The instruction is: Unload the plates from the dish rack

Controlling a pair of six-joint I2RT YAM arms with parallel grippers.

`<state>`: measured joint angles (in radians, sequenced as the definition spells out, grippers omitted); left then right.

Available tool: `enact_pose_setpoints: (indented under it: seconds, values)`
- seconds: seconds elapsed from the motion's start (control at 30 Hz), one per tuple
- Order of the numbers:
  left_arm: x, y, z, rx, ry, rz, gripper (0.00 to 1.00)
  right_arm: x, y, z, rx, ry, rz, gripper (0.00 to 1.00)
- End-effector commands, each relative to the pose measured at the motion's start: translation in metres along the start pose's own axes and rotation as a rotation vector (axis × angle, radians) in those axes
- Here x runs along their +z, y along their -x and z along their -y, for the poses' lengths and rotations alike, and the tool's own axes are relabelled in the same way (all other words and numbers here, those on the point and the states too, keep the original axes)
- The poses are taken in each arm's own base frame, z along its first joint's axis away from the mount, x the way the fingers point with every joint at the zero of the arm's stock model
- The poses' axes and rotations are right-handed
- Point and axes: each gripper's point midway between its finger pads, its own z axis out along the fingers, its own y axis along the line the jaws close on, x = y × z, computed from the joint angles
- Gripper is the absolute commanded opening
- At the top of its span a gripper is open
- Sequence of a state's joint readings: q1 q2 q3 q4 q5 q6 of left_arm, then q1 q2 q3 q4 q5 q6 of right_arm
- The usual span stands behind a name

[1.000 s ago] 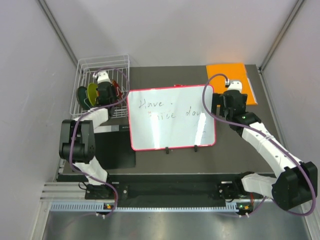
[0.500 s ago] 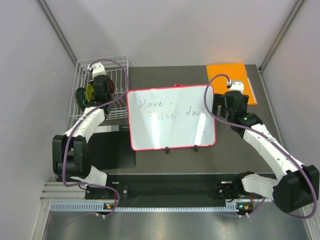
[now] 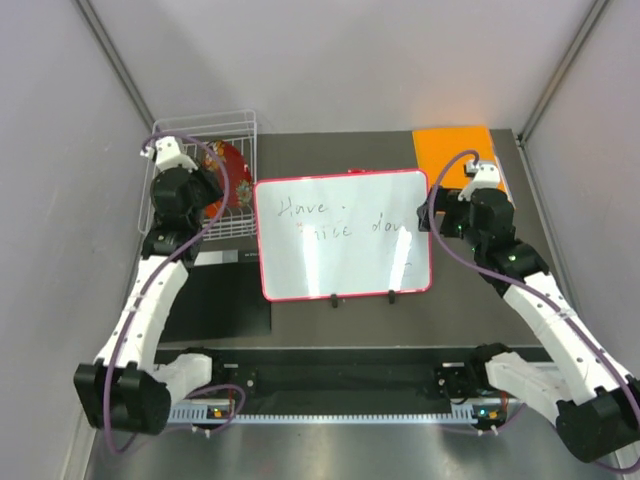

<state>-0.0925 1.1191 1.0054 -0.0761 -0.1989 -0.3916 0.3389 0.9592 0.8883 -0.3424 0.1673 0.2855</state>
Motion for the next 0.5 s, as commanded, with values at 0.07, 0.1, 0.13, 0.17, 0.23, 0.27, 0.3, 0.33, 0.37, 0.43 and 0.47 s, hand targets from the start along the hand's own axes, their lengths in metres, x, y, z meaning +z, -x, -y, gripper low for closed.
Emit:
enact_pose_setpoints:
  seconds: [0.07, 0.1, 0.13, 0.17, 0.23, 0.27, 0.3, 0.33, 0.37, 0.43, 0.47]
  values:
    - [-0.073, 0.052, 0.041, -0.152, -0.218, 0.101, 0.0, -0.014, 0.007, -0.045, 0.088, 0.223, 0.052, 1.0]
    - [-0.084, 0.061, 0.041, -0.157, -0.227, 0.131, 0.0, -0.015, 0.004, -0.052, 0.089, 0.257, 0.038, 1.0]
    - [-0.088, 0.061, 0.04, -0.154, -0.224, 0.133, 0.0, -0.015, 0.002, -0.053, 0.091, 0.262, 0.034, 1.0]
    - [-0.093, 0.064, 0.038, -0.152, -0.22, 0.14, 0.0, -0.015, -0.002, -0.057, 0.097, 0.274, 0.026, 1.0]
    - [-0.099, 0.066, 0.037, -0.143, -0.216, 0.141, 0.0, -0.016, -0.004, -0.06, 0.095, 0.285, 0.027, 1.0]
    - [-0.101, 0.066, 0.038, -0.135, -0.226, 0.14, 0.0, -0.017, -0.005, -0.063, 0.099, 0.294, 0.024, 1.0]
    - [-0.103, 0.065, 0.043, -0.13, -0.253, 0.129, 0.0, -0.018, -0.005, -0.065, 0.098, 0.304, 0.026, 1.0]
    - [-0.107, 0.057, 0.058, -0.12, -0.34, 0.084, 0.0, -0.018, -0.006, -0.065, 0.097, 0.306, 0.022, 1.0]
    - [-0.109, 0.049, 0.066, -0.134, -0.388, 0.045, 0.0, -0.019, -0.007, -0.067, 0.099, 0.313, 0.02, 1.0]
    - [-0.111, 0.034, 0.081, -0.17, -0.478, -0.026, 0.0, -0.022, -0.006, -0.072, 0.099, 0.338, 0.024, 1.0]
    - [-0.117, 0.011, 0.095, -0.213, -0.58, -0.12, 0.0, -0.024, -0.005, -0.075, 0.104, 0.354, 0.027, 1.0]
